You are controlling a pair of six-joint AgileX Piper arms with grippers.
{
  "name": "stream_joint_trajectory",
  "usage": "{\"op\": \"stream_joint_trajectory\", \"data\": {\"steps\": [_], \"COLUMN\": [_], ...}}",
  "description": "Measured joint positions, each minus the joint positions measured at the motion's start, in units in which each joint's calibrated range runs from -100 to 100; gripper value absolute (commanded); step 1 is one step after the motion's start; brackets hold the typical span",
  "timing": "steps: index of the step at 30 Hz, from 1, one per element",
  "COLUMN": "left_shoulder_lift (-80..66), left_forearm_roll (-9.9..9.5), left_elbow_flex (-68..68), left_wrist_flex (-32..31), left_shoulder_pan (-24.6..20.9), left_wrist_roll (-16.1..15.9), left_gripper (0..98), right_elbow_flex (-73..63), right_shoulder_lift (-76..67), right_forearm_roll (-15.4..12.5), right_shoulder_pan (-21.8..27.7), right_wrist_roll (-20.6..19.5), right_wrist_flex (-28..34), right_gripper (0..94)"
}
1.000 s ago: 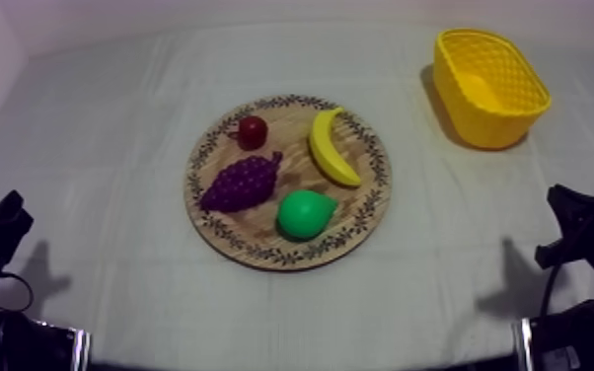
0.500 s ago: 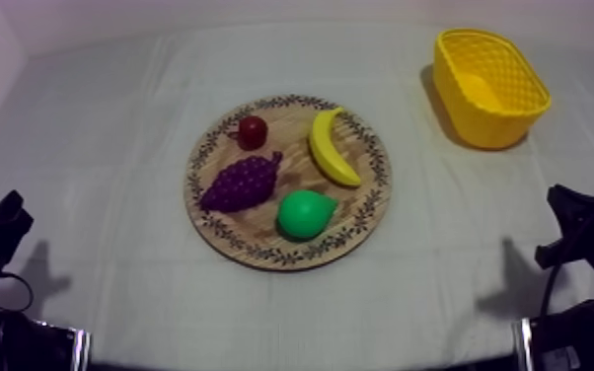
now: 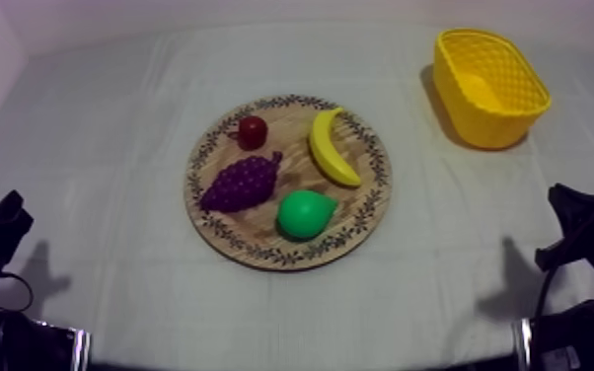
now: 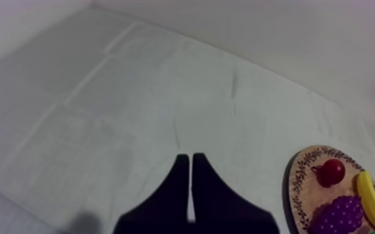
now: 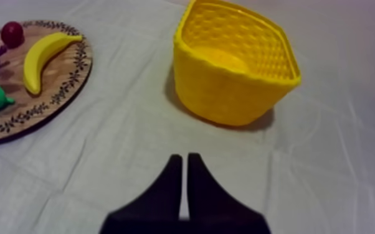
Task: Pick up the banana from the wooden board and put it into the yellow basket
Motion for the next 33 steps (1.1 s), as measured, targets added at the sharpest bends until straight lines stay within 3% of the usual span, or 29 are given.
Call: {"op": "stream_joint_trajectory", "data": {"steps": [4, 12, 19, 24, 33], "left_shoulder_lift": [0.0, 0.0, 0.0, 0.0, 0.0], "left_forearm_roll": [0.0, 0.0, 0.0, 0.0, 0.0], "left_elbow_flex": [0.0, 0.0, 0.0, 0.0, 0.0], "left_wrist_flex": [0.0, 0.0, 0.0, 0.0, 0.0], "left_shoulder_pan": [0.0, 0.0, 0.0, 0.0, 0.0], "left_wrist_roll": [0.0, 0.0, 0.0, 0.0, 0.0], "left_gripper": [0.1, 0.1, 0.1, 0.1, 0.1], "right_elbow_flex": [0.0, -4.65, -15.04, -25.78, -46.26], "right_shoulder_lift": [0.0, 4.62, 14.6, 24.32, 41.05], "right_forearm_roll": [-1.51, -1.26, 0.22, 1.55, 5.94], "right_shoulder_pan": [0.04, -1.14, -3.15, -5.67, -12.3], "right_wrist_roll": [0.36, -0.09, -1.77, -3.57, -8.61], "right_wrist_flex": [-0.79, -0.75, 1.05, 5.55, 12.2], "right_gripper": [0.6, 0.3, 0.3, 0.2, 0.2]}}
